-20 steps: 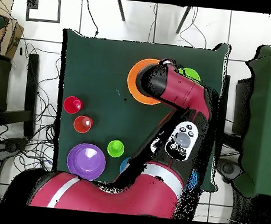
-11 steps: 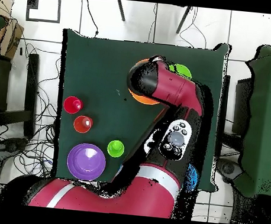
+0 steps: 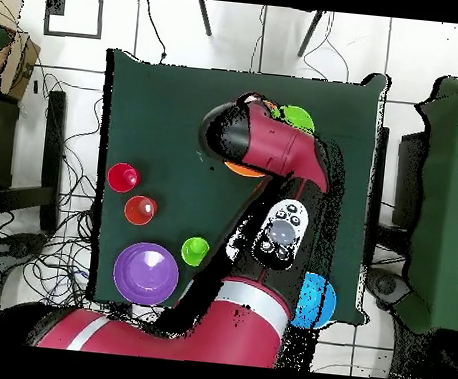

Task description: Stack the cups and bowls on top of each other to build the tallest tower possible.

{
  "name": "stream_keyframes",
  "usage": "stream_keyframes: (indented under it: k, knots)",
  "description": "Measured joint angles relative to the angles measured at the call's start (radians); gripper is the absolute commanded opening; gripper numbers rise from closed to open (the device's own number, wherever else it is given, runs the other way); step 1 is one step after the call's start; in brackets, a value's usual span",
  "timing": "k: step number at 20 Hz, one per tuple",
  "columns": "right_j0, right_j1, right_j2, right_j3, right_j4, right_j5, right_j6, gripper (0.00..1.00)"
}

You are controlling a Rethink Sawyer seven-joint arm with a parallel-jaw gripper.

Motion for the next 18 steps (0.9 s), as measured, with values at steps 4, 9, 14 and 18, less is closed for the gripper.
stream_keyframes:
  k: [4, 9, 14, 18]
  knots:
    - [0.031, 0.004, -0.024, -0.003, 0.000, 0.025, 0.000, 0.00]
    - [0.087, 0.025, -0.080, -0.019, 0.000, 0.076, 0.000, 0.00]
    - [0.124, 0.051, -0.126, -0.040, 0.000, 0.123, 0.000, 0.00]
    - [0.141, 0.069, -0.164, -0.054, 0.000, 0.142, 0.000, 0.00]
